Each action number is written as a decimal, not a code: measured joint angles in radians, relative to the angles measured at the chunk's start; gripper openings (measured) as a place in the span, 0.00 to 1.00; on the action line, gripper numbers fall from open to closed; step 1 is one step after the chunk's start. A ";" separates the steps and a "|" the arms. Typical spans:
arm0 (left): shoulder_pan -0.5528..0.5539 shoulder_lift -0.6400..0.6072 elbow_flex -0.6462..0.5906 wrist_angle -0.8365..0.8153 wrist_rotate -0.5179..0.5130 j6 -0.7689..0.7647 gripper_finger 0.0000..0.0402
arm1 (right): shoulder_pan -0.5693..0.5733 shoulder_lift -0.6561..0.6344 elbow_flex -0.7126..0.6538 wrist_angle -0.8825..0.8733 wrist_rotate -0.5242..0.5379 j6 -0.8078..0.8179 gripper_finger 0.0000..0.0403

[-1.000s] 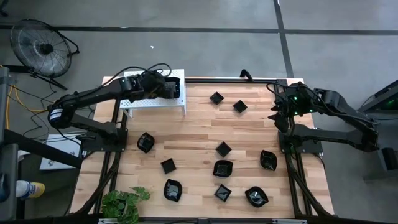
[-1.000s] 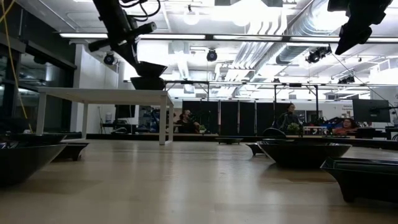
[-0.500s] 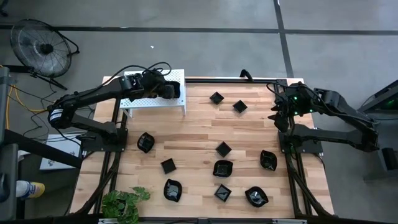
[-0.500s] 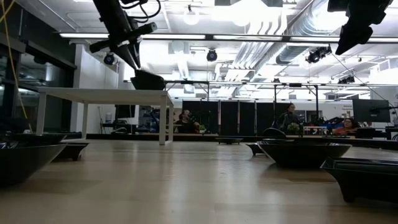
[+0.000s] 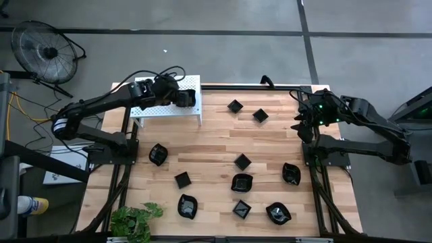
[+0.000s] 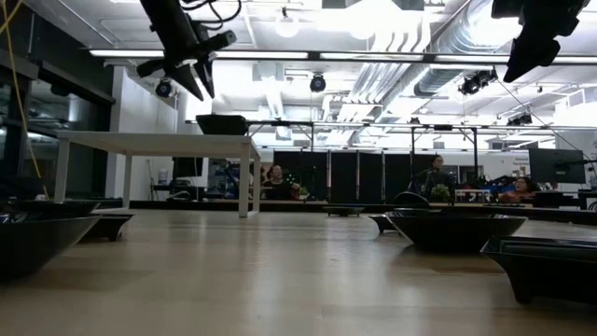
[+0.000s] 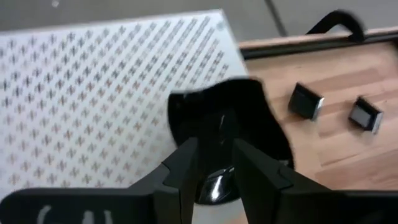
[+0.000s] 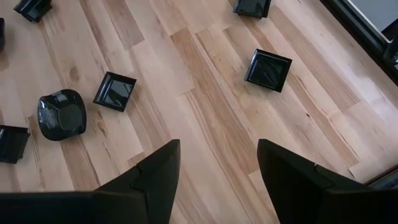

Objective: Pick & Place Mini shaped plates
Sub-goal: Put the black leaf-shaped plate on the shelf

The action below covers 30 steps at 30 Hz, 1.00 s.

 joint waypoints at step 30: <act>-0.291 -0.193 0.001 0.126 -0.004 0.599 0.25 | 0.000 -0.001 0.000 0.181 -0.038 0.347 0.52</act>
